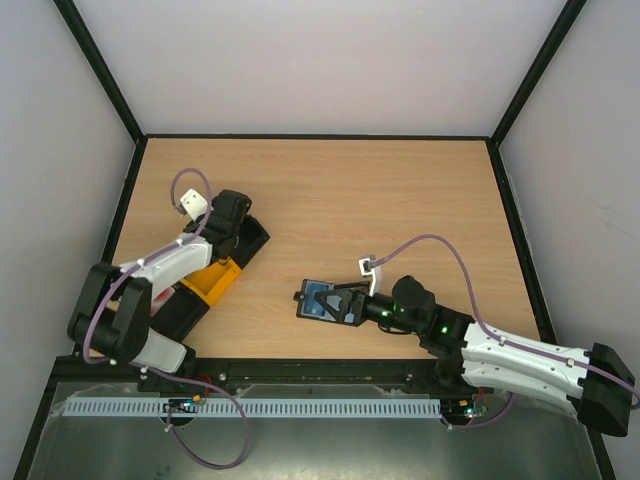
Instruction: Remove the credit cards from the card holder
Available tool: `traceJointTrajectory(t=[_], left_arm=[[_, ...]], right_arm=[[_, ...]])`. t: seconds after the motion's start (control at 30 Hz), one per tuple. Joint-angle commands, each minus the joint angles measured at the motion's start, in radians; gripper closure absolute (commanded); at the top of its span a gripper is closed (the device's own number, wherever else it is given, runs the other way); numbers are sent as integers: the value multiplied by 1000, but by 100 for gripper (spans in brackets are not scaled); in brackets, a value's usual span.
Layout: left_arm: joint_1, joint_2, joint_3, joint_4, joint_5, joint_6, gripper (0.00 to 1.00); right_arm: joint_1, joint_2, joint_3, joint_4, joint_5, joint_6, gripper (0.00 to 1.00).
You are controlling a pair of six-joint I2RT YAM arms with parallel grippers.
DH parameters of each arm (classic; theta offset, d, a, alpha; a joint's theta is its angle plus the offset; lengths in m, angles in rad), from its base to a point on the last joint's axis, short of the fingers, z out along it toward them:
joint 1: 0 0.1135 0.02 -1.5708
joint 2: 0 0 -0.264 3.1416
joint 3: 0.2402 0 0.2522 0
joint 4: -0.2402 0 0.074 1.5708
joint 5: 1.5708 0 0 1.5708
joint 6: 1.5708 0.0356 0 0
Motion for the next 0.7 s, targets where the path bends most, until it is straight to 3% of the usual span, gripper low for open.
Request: traceJointTrajectory(t=[0.0,0.1,0.23,0.4,0.67], left_arm=[[-3,-121,25,-27,63,111,38],[-3,-183,42,-74,153,170,21],[-3,-255,61,-158,280,250,9],[-3,-357,42,-203,518,367,4],[-9,-476,-53,-184,885,474,0]], right_arm=[[4,-19,18,-72,117,35,2],[3,-11,25,-146,221,89,2],[4,20,44,-240,313,173,2],[4,58,59,-324,357,218,2],[3,101,16,-281,334,258,0]])
